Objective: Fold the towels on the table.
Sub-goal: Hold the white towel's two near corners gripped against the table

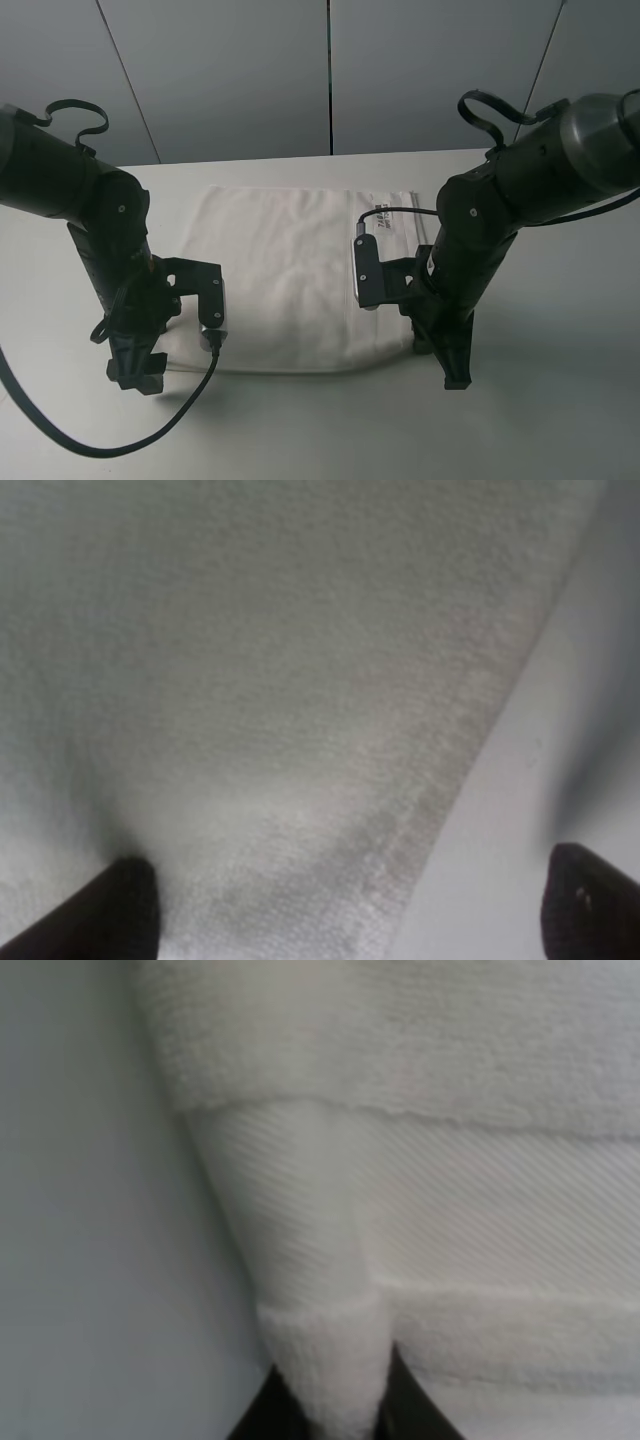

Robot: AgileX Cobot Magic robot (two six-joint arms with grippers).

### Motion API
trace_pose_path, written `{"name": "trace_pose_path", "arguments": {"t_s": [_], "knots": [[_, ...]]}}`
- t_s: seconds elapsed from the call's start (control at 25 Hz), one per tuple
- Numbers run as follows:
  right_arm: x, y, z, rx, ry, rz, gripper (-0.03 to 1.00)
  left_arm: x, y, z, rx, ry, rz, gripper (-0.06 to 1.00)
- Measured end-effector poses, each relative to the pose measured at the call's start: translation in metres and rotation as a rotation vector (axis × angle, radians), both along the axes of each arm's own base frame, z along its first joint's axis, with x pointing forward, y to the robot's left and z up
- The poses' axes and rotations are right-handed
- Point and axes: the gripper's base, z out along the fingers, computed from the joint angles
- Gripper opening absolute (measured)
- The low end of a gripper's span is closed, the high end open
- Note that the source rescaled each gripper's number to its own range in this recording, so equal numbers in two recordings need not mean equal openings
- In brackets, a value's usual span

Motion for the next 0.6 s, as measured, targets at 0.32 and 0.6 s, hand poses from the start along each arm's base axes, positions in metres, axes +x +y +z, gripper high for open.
{"name": "trace_pose_path", "arguments": {"t_s": [0.32, 0.6], "knots": [[-0.0010, 0.0008, 0.0000, 0.009, 0.012, -0.021, 0.00, 0.0050, -0.0032, -0.0019, -0.033, -0.051, -0.019, 0.52], [-0.0025, 0.0028, 0.0002, 0.031, 0.031, -0.068, 0.00, 0.0070, -0.0045, -0.0018, -0.048, -0.072, -0.029, 0.13]]}}
